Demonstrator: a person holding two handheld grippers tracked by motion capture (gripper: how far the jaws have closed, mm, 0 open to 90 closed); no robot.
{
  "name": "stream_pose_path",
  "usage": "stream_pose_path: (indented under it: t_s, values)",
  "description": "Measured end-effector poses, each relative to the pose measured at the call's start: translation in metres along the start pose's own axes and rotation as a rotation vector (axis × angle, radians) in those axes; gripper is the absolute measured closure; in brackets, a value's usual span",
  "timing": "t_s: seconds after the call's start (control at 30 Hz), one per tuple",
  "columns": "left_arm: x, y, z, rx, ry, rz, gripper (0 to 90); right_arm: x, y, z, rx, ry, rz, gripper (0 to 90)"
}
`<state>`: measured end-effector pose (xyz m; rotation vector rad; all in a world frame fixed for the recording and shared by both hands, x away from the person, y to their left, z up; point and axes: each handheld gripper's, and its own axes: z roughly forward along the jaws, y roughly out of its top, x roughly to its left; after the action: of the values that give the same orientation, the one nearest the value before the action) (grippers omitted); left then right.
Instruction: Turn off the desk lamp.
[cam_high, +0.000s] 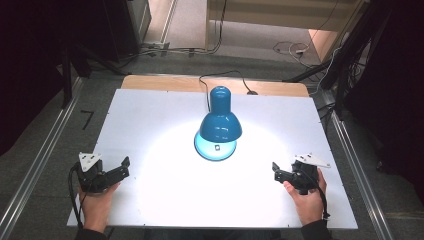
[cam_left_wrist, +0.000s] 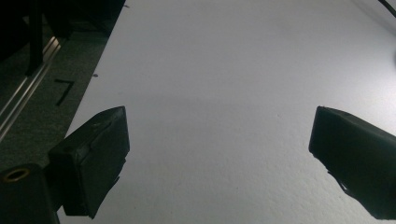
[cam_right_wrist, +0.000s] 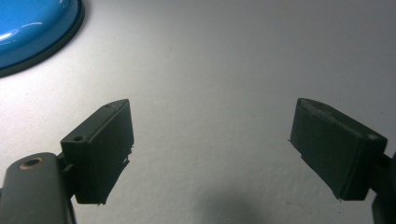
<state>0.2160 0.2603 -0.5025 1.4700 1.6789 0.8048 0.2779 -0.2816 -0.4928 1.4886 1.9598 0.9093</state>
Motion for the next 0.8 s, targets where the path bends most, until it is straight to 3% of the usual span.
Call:
stream_pose_path:
  t_s: [0.8]
  values:
    - [0.001, 0.0, 0.0, -0.001, -0.001, -0.005, 5.6, 0.027, 0.011, 0.016, 0.002, 0.025, -0.042, 12.0]
